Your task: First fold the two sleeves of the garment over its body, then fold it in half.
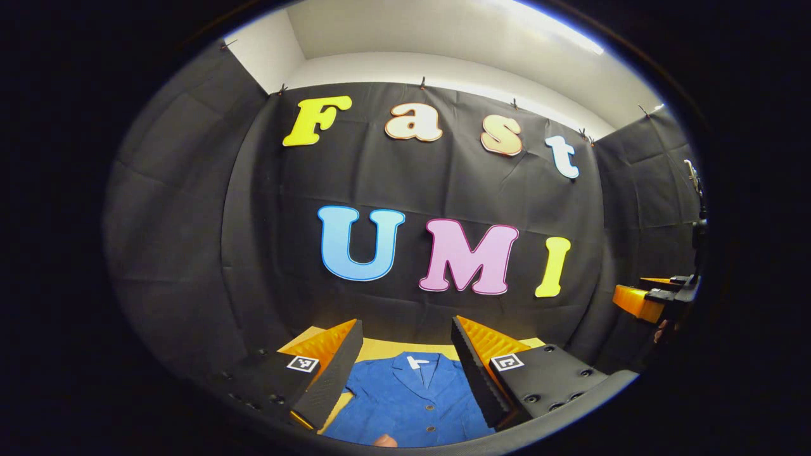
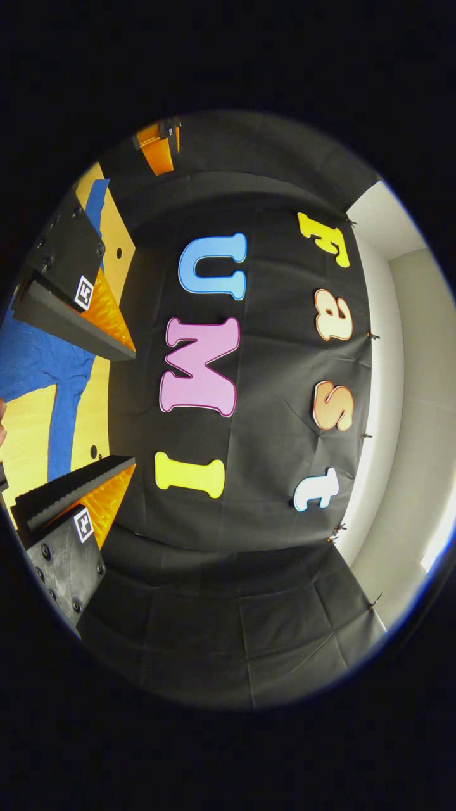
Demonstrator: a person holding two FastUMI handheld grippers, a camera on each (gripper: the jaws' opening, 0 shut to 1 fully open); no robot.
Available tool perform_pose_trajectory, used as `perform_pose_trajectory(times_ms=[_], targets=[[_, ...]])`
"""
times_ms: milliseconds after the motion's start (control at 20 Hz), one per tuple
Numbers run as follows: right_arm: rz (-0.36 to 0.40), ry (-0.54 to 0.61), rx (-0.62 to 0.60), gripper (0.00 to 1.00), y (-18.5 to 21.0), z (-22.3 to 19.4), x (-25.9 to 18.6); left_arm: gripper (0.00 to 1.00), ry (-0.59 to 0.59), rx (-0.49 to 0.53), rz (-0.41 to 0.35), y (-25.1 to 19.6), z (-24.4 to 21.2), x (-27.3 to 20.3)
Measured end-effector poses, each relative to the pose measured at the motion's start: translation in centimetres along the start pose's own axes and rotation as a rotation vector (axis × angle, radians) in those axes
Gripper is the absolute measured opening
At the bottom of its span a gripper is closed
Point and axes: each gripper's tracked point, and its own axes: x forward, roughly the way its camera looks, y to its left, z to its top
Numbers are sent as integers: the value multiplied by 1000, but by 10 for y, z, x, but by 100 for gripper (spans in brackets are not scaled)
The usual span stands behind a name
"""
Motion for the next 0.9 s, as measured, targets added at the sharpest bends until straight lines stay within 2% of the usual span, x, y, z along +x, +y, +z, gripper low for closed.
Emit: perform_pose_trajectory(times_ms=[50, 350, 400, 450, 500, 600, 700, 750, 850, 900], targets=[[0, -9, -5, 96, 0, 4, 1, 81, -4, 0, 11, 5, 1, 1], [1, -2, -32, 92, 0, 8, 8, 81, -9, -1, 27, 13, 0, -4], [3, -4, -48, 92, 0, 13, 11, 81, -9, 2, 23, 12, 0, -4], [6, -17, -72, 99, -1, 20, 15, 81, -8, 1, 16, 10, -3, -3], [12, -27, -95, 96, -3, 30, 20, 81, -4, -3, 9, 9, -5, -3], [29, -41, -106, 92, -5, 50, 34, 81, 2, -21, -3, 6, -9, -2], [40, -26, -70, 96, -11, 65, 54, 81, 12, -45, -2, 5, -15, -1], [35, -14, -41, 93, -18, 68, 63, 81, 21, -57, -2, 4, -19, -1], [4, -4, -13, 96, -36, 70, 86, 81, 32, -78, -10, 1, -22, 0], [-15, 12, -23, 92, -48, 61, 98, 81, 35, -78, -8, 0, -22, 1]])
